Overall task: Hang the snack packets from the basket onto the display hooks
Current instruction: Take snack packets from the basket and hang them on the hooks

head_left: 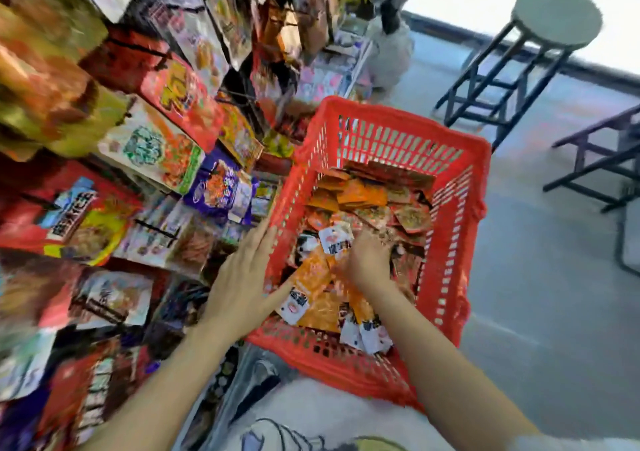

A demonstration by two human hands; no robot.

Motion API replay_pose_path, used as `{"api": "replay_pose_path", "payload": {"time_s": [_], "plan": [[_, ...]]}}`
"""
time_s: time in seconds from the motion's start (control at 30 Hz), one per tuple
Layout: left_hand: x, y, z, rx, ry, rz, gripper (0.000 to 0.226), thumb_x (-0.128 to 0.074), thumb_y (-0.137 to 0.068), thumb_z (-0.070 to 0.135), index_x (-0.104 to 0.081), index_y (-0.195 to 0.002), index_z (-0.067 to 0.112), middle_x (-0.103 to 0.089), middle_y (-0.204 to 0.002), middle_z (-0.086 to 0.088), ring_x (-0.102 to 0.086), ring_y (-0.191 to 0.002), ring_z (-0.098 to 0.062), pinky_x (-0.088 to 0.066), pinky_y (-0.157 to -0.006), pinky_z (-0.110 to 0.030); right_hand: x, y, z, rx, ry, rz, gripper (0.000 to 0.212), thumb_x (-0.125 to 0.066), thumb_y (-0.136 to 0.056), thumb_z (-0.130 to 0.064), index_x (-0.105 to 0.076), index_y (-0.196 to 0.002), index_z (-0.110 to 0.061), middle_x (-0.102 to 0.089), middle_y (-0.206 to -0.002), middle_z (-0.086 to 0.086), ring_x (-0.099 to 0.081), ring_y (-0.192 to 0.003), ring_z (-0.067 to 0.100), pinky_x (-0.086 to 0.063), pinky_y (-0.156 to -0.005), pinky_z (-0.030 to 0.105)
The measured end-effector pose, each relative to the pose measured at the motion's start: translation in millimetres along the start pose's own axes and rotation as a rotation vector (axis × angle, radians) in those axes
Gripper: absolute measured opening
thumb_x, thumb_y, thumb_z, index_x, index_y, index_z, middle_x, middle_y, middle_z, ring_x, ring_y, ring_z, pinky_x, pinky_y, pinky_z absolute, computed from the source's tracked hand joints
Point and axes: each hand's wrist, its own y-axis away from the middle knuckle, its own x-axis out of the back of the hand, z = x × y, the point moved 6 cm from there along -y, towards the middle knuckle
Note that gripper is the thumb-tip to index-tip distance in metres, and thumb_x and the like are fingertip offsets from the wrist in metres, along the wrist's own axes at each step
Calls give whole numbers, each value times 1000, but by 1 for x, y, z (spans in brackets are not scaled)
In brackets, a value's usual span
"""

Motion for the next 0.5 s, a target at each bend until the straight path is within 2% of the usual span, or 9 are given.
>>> {"api": "replay_pose_path", "payload": {"time_s": [0.07,0.13,0.17,0.2,0.23,0.27,0.3,0.4,0.5], "plan": [[1,-1,-1,9,16,-5,98,-22,-87,81,-1,-162,22,5,-169,7,-13,-155,-20,-28,-118,-46,-9,-1,0,-28,-177,-16,84,-84,-76,-45,-39,-139,-10,-60,-129,13,-61,-113,31,-51,-87,39],[2,-5,-2,7,10,-18,95,-23,-87,76,-2,-162,22,-4,-169,3,-15,-155,-22,-28,-120,-47,-9,-4,2,-48,-360,-24,70,-80,-84,-34,-45,-138,-8,-63,-123,13,-63,-104,31,-49,-77,38],[2,-8,-3,9,1,-29,94,-23,-87,75,-3,-162,21,-7,-168,1,-15,-154,-23,-27,-121,-47,-7,-8,6,-53,-422,5,54,-78,-86,-32,-56,-127,-6,-66,-112,14,-64,-97,32,-48,-73,38],[4,-13,-3,10,-9,-36,93,-23,-88,74,-4,-162,21,-10,-168,0,-15,-154,-23,-24,-123,-47,-1,-8,9,-56,-489,53,35,-76,-87,-32,-63,-105,-5,-67,-94,13,-64,-86,31,-47,-65,35],[7,-18,-2,9,-20,-35,91,-26,-90,72,-4,-162,21,-12,-167,-2,-15,-154,-24,-22,-123,-46,6,-10,12,-71,-581,96,30,-75,-88,-33,-60,-81,-9,-62,-75,10,-60,-71,27,-42,-57,32],[10,-25,0,1,-33,-30,90,-32,-92,69,-4,-162,20,-13,-166,-2,-15,-154,-24,-21,-123,-46,13,-13,16,-82,-671,132,39,-74,-89,-35,-52,-68,-12,-56,-64,8,-54,-61,24,-37,-51,31],[15,-33,2,-13,-45,-20,89,-39,-94,66,-5,-162,19,-14,-166,-3,-15,-153,-24,-21,-123,-45,23,-17,18,-87,-743,166,45,-74,-89,-38,-47,-63,-14,-53,-61,8,-51,-58,22,-35,-51,31],[27,-55,11,-61,-67,18,90,-48,-96,60,-8,-162,15,-12,-168,-4,-13,-155,-22,-17,-124,-44,59,-32,13,-96,-876,181,43,-67,-94,-40,-47,-64,-16,-55,-62,3,-50,-54,16,-37,-54,29],[26,-75,16,-77,-102,0,91,-42,-96,63,0,-162,16,-2,-170,-2,-4,-156,-20,-10,-125,-42,82,-68,-6,-65,-807,175,44,-61,-98,-43,-53,-67,-12,-59,-67,3,-54,-59,15,-40,-55,31]]}}
